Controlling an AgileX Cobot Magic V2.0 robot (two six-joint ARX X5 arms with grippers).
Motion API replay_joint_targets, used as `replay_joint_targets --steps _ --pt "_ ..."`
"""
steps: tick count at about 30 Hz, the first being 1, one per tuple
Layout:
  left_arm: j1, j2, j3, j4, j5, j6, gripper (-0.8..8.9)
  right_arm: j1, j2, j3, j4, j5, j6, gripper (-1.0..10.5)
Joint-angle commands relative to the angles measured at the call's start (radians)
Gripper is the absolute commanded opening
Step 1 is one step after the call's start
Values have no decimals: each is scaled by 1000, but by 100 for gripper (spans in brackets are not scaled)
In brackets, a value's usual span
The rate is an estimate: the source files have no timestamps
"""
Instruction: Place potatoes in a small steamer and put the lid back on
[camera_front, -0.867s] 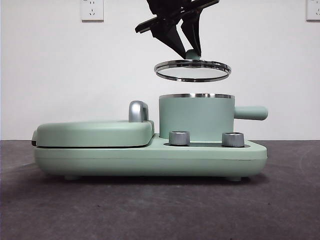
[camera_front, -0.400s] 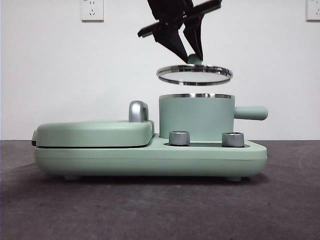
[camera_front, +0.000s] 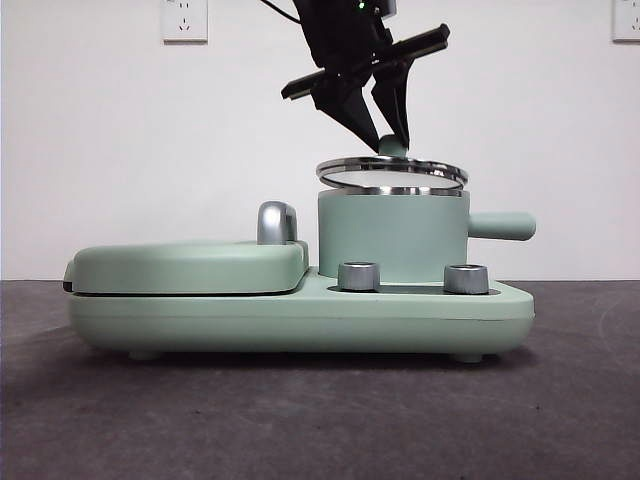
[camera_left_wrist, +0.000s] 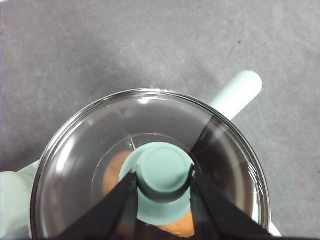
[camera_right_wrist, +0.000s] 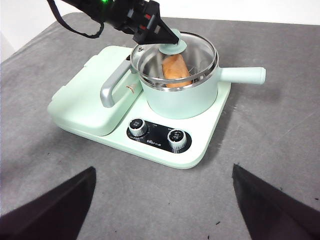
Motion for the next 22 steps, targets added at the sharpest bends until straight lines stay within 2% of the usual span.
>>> replay_joint_targets --steps 1,15,22 --pt "-11 37 26 27 -1 8 5 5 4 7 10 1 17 434" --pt "-13 59 27 47 16 26 5 6 4 7 11 1 32 434" --pt "-15 11 27 56 16 33 5 6 4 7 11 0 44 434"
